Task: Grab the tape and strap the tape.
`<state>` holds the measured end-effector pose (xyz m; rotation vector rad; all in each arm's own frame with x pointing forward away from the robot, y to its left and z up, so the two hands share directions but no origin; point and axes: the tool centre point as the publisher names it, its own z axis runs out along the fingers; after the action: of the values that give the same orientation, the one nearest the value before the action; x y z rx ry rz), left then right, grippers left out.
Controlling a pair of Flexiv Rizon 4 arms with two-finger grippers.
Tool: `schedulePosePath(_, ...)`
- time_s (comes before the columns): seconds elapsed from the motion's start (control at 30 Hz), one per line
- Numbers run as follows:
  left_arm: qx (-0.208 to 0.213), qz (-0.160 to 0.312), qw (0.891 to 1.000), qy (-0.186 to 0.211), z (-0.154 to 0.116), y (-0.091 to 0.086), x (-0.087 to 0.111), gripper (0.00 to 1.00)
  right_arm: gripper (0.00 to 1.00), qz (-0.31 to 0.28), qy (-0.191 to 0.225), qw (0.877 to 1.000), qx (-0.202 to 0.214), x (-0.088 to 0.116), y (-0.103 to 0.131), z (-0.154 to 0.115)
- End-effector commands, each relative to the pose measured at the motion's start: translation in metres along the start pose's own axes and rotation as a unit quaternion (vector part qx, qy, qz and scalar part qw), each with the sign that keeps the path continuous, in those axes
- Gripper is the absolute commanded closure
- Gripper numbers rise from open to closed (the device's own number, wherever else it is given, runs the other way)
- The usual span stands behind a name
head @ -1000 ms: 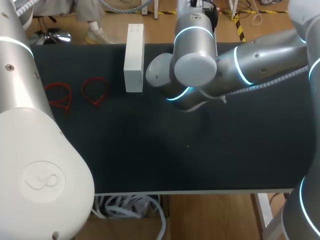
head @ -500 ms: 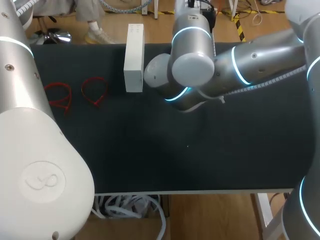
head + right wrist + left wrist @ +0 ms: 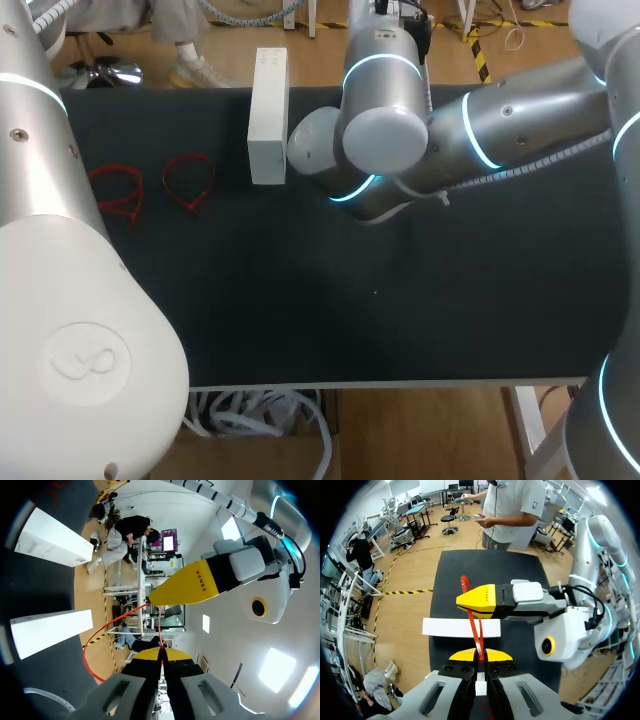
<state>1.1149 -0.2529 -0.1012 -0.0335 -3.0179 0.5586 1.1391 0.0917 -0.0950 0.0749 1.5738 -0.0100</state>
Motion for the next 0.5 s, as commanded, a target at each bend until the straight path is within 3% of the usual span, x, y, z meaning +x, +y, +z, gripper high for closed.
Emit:
schedulePosePath(0.03,-0.002,0.0,1.0,0.002,-0.0011,-0.0014,-0.001,1.0,1.0,-0.001,0.004,1.0,-0.001,-0.0042,0.0007,-0.0012)
schedulePosePath(0.5,-0.002,0.0,1.0,0.002,-0.0011,-0.0014,-0.001,1.0,1.0,0.001,0.003,1.0,-0.006,-0.005,0.002,-0.0057)
